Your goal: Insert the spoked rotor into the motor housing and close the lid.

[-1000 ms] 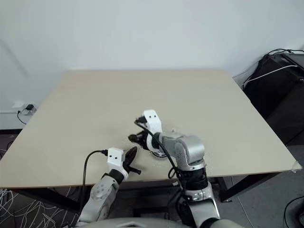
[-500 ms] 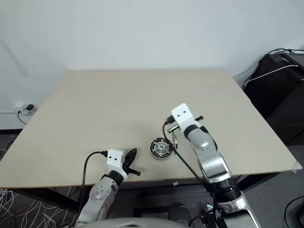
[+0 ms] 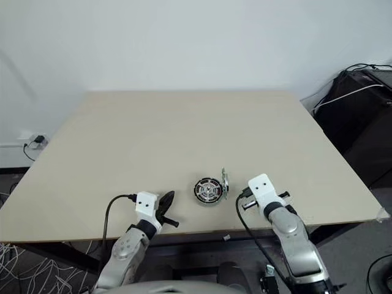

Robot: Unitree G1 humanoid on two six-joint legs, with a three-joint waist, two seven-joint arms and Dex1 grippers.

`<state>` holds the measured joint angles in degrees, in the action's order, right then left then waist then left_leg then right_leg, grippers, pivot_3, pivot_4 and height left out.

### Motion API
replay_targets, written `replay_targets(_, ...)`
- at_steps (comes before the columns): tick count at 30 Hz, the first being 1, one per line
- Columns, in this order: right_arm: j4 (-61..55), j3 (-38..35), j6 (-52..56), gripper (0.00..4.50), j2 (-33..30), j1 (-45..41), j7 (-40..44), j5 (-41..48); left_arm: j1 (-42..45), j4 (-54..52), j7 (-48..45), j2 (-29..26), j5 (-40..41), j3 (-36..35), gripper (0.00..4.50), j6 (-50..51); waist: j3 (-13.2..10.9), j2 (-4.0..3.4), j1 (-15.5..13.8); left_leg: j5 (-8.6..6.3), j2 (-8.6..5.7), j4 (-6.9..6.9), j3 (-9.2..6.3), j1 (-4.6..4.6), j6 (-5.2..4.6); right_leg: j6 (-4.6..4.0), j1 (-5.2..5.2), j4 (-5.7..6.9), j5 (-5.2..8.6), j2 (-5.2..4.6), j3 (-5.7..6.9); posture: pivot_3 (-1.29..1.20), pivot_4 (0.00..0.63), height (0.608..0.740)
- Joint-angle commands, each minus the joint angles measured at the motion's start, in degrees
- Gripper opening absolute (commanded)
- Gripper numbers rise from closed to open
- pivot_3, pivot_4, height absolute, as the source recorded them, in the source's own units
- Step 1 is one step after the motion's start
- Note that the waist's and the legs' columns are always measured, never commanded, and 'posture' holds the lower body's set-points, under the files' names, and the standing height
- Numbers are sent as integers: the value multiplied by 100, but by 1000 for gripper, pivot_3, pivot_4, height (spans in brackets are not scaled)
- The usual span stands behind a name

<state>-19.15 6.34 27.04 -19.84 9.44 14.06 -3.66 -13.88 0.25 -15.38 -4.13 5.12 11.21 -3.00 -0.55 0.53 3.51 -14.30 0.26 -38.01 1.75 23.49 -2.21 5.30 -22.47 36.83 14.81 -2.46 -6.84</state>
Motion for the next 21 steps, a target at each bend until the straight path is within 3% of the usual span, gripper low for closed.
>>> replay_targets(1,-290,-6,-433,26,195,-70,130,255,106,-249,-60,-9,6,-6,0,-36,0,0,-6,0,0,-1,0,0,0,1,1,0,0,-1,0,0,0,740)
replay_targets(10,-359,239,-327,26,388,-293,749,807,130,-251,-80,20,33,-33,0,-2,-1,2,-13,1,0,2,-2,3,-1,-1,-1,-3,-1,-2,1,0,0,740)
replay_targets(21,241,534,-302,26,614,-781,922,903,125,-288,-83,35,57,-85,0,39,-1,3,-13,0,0,1,-1,2,0,-1,0,-2,-1,-2,2,0,0,740)
